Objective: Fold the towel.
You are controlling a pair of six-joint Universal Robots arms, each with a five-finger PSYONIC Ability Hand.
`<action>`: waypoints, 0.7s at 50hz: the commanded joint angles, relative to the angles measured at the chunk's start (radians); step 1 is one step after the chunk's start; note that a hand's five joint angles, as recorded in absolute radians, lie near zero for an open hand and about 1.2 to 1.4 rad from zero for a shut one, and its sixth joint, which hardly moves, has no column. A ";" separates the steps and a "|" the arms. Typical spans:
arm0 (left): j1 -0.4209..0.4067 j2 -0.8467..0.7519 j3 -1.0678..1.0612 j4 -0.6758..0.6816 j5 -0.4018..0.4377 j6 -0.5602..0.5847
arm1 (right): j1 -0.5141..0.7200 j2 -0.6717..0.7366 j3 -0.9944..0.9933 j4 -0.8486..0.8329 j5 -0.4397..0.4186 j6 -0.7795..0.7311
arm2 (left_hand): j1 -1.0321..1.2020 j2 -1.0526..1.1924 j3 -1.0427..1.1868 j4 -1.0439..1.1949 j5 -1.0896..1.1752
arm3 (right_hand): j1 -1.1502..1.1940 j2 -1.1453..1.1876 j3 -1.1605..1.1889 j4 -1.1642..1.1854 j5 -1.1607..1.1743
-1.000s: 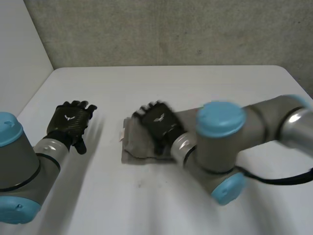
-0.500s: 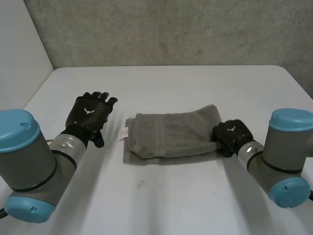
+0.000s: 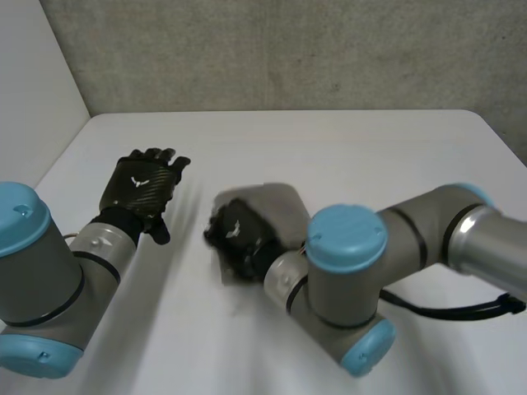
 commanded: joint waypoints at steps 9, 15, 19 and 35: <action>0.006 -0.005 0.097 -0.005 -0.003 -0.128 | -0.181 -0.208 0.096 0.046 -0.066 0.261 | -0.006 0.011 0.006 0.008 -0.026 | -1.177 -1.005 -1.017 -1.018 -0.990; -0.052 -0.077 0.224 -0.029 -0.006 -0.183 | -0.308 -0.304 0.144 0.049 -0.046 0.514 | 0.004 0.020 0.016 0.017 -0.016 | -1.177 -1.005 -1.017 -1.018 -0.990; -0.133 -0.158 0.340 -0.121 -0.032 -0.240 | -0.378 -0.312 0.149 0.073 -0.049 0.632 | 0.004 0.020 0.016 0.017 -0.016 | -1.177 -1.005 -1.017 -1.018 -0.990; -0.210 -0.393 0.424 -0.404 -0.172 -0.419 | -0.340 -0.001 -0.136 0.400 -0.072 0.558 | -0.006 0.011 0.006 0.008 -0.026 | -1.177 -1.005 -1.017 -1.018 -0.990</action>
